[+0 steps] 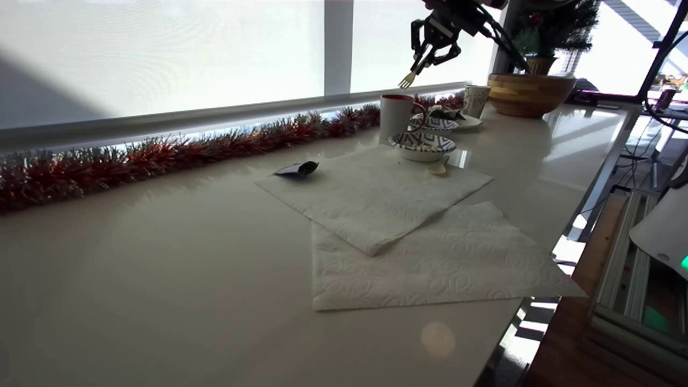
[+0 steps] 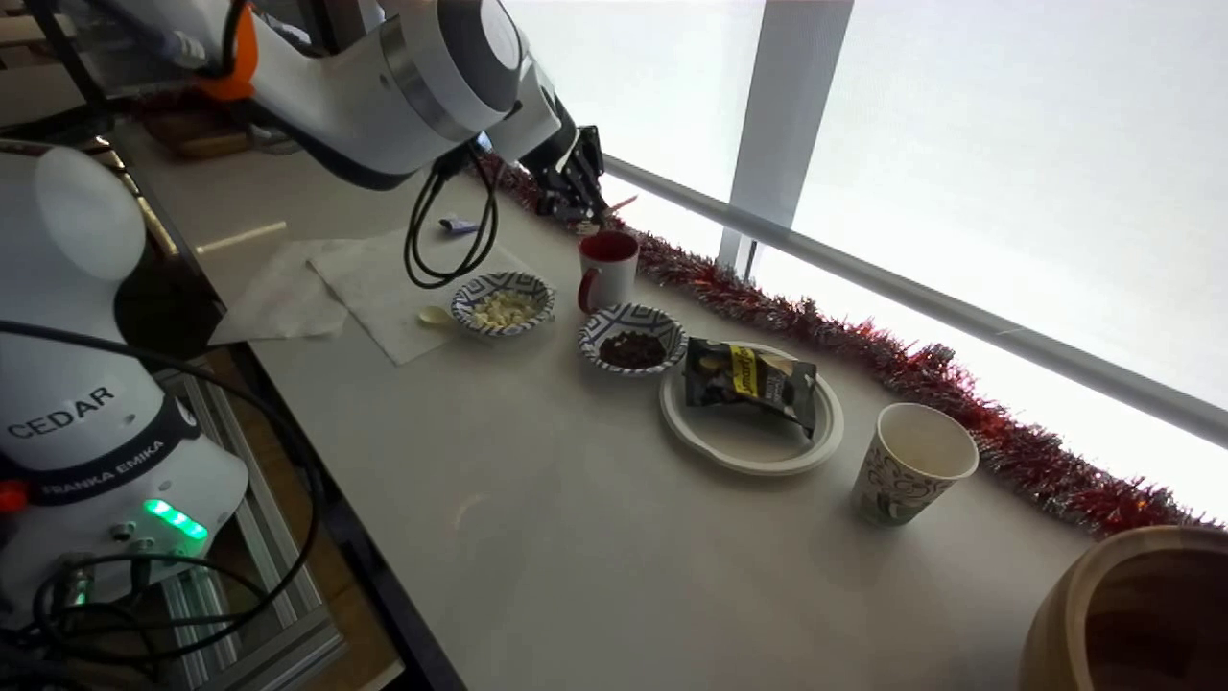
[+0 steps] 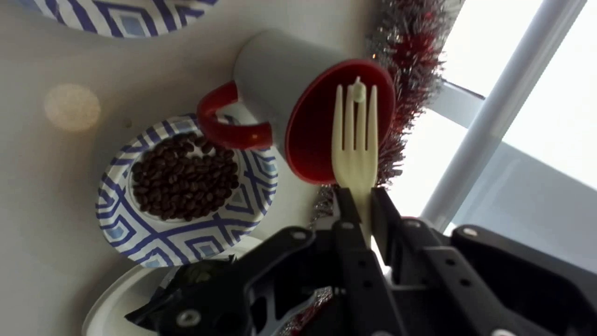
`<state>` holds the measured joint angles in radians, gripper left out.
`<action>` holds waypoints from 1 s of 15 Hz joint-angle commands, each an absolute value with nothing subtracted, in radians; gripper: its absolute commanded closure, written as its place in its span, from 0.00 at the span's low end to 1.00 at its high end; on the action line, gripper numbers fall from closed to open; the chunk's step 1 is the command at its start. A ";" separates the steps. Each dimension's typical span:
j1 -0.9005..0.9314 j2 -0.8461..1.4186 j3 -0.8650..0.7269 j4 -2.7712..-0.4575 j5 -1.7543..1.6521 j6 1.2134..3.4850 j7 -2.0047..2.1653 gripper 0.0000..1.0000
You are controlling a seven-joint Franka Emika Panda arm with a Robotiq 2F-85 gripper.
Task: Use the white fork to place one object from the bowl on the left into the mug.
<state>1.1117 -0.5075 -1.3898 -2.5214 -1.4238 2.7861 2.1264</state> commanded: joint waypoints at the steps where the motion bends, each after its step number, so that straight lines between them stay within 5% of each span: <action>1: 1.115 -0.588 -1.327 -2.596 -1.343 2.764 1.988 0.97; 10: 1.295 -0.649 -1.301 -2.613 -0.640 2.530 1.423 0.97; 15: 1.389 -0.472 -1.302 -2.523 -0.248 2.432 1.148 0.97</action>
<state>1.3429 -0.5976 -1.3001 -2.5858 -0.4431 2.4676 1.2924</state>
